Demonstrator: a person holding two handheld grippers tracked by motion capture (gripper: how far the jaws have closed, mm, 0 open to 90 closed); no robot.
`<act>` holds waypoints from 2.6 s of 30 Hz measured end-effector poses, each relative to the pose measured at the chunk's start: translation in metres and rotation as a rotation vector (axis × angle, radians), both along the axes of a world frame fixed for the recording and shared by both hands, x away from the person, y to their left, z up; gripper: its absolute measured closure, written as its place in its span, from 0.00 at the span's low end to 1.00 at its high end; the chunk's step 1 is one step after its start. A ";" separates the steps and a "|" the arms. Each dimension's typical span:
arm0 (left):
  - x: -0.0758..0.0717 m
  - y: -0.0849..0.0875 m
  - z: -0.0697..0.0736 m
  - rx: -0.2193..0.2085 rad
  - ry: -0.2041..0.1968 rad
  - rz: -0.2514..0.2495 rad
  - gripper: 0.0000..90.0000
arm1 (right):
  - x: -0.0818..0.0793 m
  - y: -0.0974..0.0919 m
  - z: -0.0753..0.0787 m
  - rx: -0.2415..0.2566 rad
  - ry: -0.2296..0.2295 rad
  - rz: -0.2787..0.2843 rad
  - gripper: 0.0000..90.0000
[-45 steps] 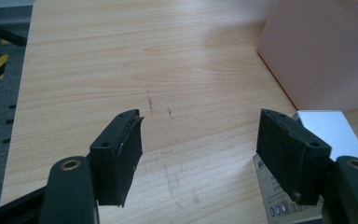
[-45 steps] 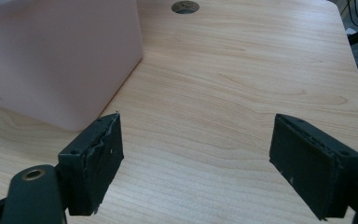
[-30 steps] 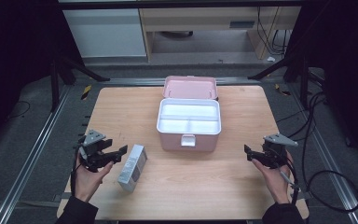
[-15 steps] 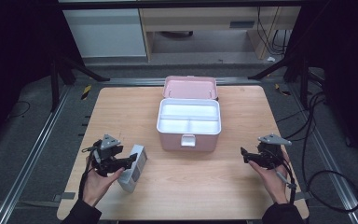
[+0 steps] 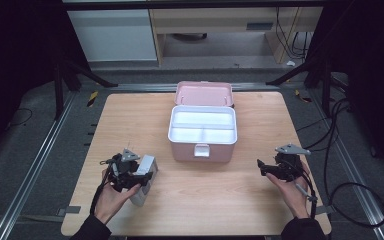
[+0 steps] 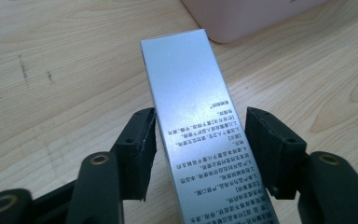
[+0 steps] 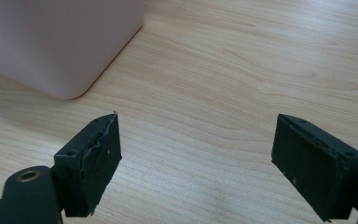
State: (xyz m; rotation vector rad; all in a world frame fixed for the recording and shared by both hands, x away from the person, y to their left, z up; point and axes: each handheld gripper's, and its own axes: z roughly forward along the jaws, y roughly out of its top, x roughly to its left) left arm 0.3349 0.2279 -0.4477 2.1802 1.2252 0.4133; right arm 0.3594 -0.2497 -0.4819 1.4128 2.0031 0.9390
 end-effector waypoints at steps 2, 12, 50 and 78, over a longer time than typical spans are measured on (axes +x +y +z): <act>0.000 0.003 0.001 -0.001 0.000 0.002 0.52 | 0.000 0.000 0.000 -0.002 0.006 0.004 0.18; 0.003 0.008 0.001 0.059 0.025 -0.050 0.55 | 0.001 0.001 -0.002 -0.001 0.016 0.020 0.19; 0.036 0.077 -0.002 0.081 0.104 0.241 0.62 | 0.005 0.004 -0.005 0.003 0.060 0.063 0.23; 0.039 0.036 0.076 -0.188 -0.287 0.072 0.33 | 0.015 0.031 0.059 0.135 -0.138 0.089 0.29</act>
